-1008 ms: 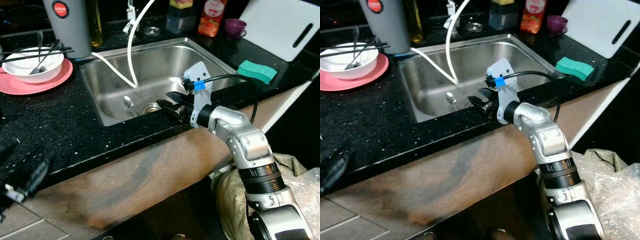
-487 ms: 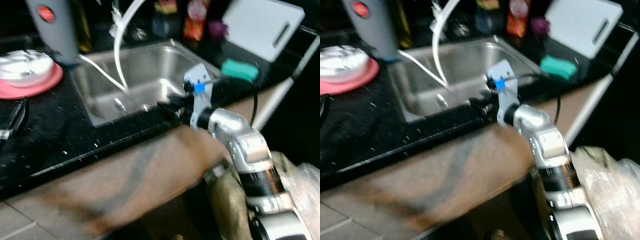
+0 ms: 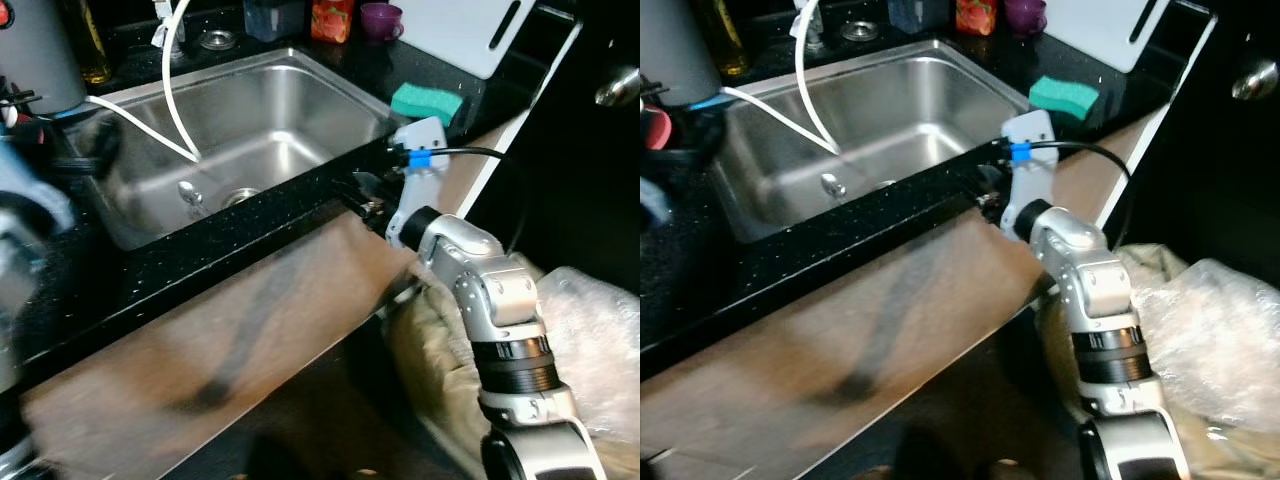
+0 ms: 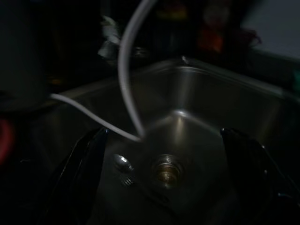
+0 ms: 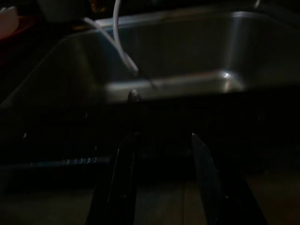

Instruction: Kitchen organization

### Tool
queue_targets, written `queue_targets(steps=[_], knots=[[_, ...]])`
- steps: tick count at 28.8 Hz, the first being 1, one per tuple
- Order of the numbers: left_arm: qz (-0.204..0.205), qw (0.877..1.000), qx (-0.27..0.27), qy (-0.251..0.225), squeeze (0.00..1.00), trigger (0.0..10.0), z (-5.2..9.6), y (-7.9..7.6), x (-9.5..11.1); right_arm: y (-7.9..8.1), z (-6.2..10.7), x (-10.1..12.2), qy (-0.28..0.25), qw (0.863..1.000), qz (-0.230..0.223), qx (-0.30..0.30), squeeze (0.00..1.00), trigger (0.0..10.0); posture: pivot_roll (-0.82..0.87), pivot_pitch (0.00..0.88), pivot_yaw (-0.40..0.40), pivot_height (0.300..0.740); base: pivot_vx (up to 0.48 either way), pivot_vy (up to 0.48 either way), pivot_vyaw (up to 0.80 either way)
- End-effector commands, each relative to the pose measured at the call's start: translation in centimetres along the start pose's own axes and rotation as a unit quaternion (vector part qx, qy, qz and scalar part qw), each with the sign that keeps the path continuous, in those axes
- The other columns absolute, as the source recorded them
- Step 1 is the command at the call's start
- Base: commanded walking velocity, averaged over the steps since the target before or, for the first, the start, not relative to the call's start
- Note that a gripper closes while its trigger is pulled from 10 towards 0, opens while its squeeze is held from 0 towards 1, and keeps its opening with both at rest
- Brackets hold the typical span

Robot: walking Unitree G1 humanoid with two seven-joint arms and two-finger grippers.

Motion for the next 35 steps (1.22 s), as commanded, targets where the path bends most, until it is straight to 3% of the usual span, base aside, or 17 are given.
queue_targets(steps=[1, 5, 7, 8, 10, 17, 20, 21, 23, 25, 26, 30, 35], knots=[[-0.008, 1.000, 0.009, 0.023, 0.00, 10.0, -0.2, 0.0, -0.7, -0.4, 0.8, -0.1, 0.001, 1.000, -0.006, -0.017, 0.00, 10.0, 0.08, 0.162, -0.009, 0.740, 0.000, 0.000, 0.00], [-0.029, 0.997, 0.035, 0.069, 0.00, 10.0, -0.1, -0.1, -1.9, -1.3, 1.4, -0.6, -0.010, 0.996, -0.036, -0.076, 0.00, 10.0, 0.09, 0.162, -0.013, 0.740, 0.000, 0.000, 0.00], [-0.034, 0.997, 0.047, 0.052, 0.00, 10.0, -0.1, 0.0, -1.7, -1.8, 1.4, -0.6, -0.020, 0.994, -0.045, -0.101, 0.00, 10.0, 0.09, 0.159, -0.014, 0.740, 0.000, 0.000, 0.00], [0.017, 0.998, 0.051, 0.038, 0.00, 10.0, -0.2, 0.0, -1.9, -2.0, 1.3, -0.4, -0.028, 0.992, -0.041, -0.113, 0.00, 10.0, 0.09, 0.154, -0.016, 0.740, 0.000, 0.000, 0.00], [0.058, 0.997, 0.048, 0.017, 0.00, 10.0, -0.3, 0.0, -2.1, -2.1, 1.2, -0.3, -0.033, 0.991, -0.042, -0.125, 0.00, 10.0, 0.09, 0.150, -0.017, 0.740, 0.000, 0.000, 0.00], [0.058, 0.996, 0.049, 0.036, 0.00, 10.0, 0.1, -0.7, -4.0, -2.5, 0.9, -0.3, -0.029, 0.987, 0.001, -0.160, 0.00, 10.0, 0.08, 0.136, -0.018, 0.740, 0.000, 0.000, 0.00], [0.051, 0.997, 0.024, 0.052, 0.00, 10.0, 0.2, -1.6, -4.7, -2.6, 1.0, -0.5, -0.032, 0.984, 0.006, -0.175, 0.00, 10.0, 0.07, 0.130, -0.018, 0.740, 0.000, 0.000, 0.00], [0.033, 0.998, -0.027, 0.050, 0.00, 10.0, 0.4, -3.0, -4.8, -2.7, 1.3, -0.7, -0.042, 0.982, -0.002, -0.186, 0.00, 10.0, 0.07, 0.127, -0.019, 0.740, 0.000, 0.000, 0.00], [0.032, 0.997, -0.047, 0.044, 0.00, 10.0, 0.5, -3.5, -4.8, -2.7, 1.3, -0.7, -0.046, 0.981, -0.005, -0.188, 0.00, 10.0, 0.07, 0.127, -0.019, 0.740, 0.000, 0.000, 0.00], [0.032, 0.995, -0.091, 0.026, 0.00, 10.0, 0.8, -4.5, -4.6, -2.5, 1.5, -0.6, -0.061, 0.981, -0.019, -0.181, 0.00, 10.0, 0.07, 0.124, -0.021, 0.740, 0.000, 0.000, 0.00], [0.032, 0.995, -0.091, 0.026, 0.00, 10.0, 0.8, -4.5, -4.6, -2.5, 1.5, -0.6, -0.061, 0.981, -0.019, -0.181, 0.00, 10.0, 0.07, 0.124, -0.021, 0.740, 0.000, 0.000, 0.00], [0.028, 0.984, -0.173, 0.031, 0.00, 10.0, 1.7, -6.3, -5.3, -1.4, 1.6, -0.7, -0.081, 0.985, -0.037, -0.145, 0.00, 10.0, 0.06, 0.123, -0.022, 0.740, 0.000, 0.000, 0.00], [0.013, 0.988, -0.151, 0.043, 0.00, 10.0, 1.7, -6.1, -6.7, -1.0, 1.5, -1.2, -0.079, 0.987, -0.037, -0.136, 0.00, 10.0, 0.06, 0.119, -0.020, 0.740, 0.000, 0.000, 0.00]])
Point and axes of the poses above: a point about 5 cm out from each wrist's last joint towards the gripper, its own z axis pointing back from the gripper into the wrist, its own x axis along the axis of the wrist's last joint, y = z × x, the point moved 1 cm from there along -z, pointing out of the wrist towards the gripper, and after that the axes turned 4 degrees about z, right-handed, at the moved point
